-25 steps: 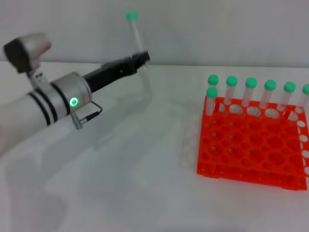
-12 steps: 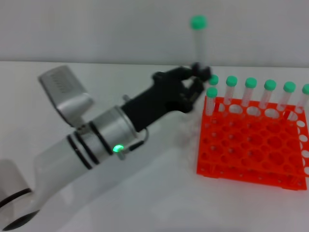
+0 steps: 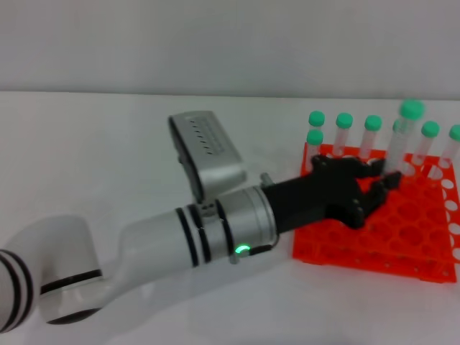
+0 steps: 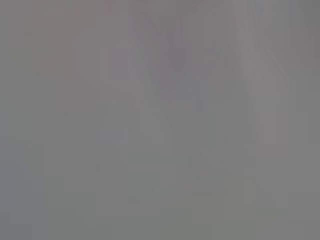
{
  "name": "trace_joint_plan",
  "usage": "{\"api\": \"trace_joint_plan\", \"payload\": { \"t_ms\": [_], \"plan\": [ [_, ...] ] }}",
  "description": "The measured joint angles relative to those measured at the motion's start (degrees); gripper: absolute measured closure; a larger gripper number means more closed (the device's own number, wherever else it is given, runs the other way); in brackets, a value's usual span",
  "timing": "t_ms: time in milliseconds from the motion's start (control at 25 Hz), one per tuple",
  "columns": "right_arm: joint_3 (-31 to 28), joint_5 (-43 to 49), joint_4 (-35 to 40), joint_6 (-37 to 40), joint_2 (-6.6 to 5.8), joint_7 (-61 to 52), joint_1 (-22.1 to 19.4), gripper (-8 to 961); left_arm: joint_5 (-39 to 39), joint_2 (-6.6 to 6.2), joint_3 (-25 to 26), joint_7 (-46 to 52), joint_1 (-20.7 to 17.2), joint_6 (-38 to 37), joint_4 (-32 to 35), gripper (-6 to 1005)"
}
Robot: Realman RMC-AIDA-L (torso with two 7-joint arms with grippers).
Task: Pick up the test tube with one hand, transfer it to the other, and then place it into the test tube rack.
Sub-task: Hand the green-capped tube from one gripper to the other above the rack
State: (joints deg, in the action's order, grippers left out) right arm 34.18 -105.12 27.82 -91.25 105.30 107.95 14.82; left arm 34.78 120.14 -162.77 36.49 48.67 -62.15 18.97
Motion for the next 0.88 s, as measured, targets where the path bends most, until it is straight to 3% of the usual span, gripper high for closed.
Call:
{"api": "trace_joint_plan", "payload": {
  "t_ms": [160, 440, 880],
  "plan": [
    [0.0, 7.9, 3.6, -5.2, -0.79, -4.8, 3.4, 141, -2.0, 0.19, 0.0, -0.8, 1.3, 3.7, 2.4, 746],
    [0.2, 15.8, 6.8, -6.0, 0.04, -8.5, 7.3, 140, -2.6, 0.17, 0.7, -2.9, 1.7, 6.4, 4.4, 738],
    [3.5, 17.7, 6.8, -6.6, 3.05, -8.4, 8.4, 141, -3.0, 0.06, 2.0, -4.9, 1.2, 6.1, 5.0, 725]
  ]
}}
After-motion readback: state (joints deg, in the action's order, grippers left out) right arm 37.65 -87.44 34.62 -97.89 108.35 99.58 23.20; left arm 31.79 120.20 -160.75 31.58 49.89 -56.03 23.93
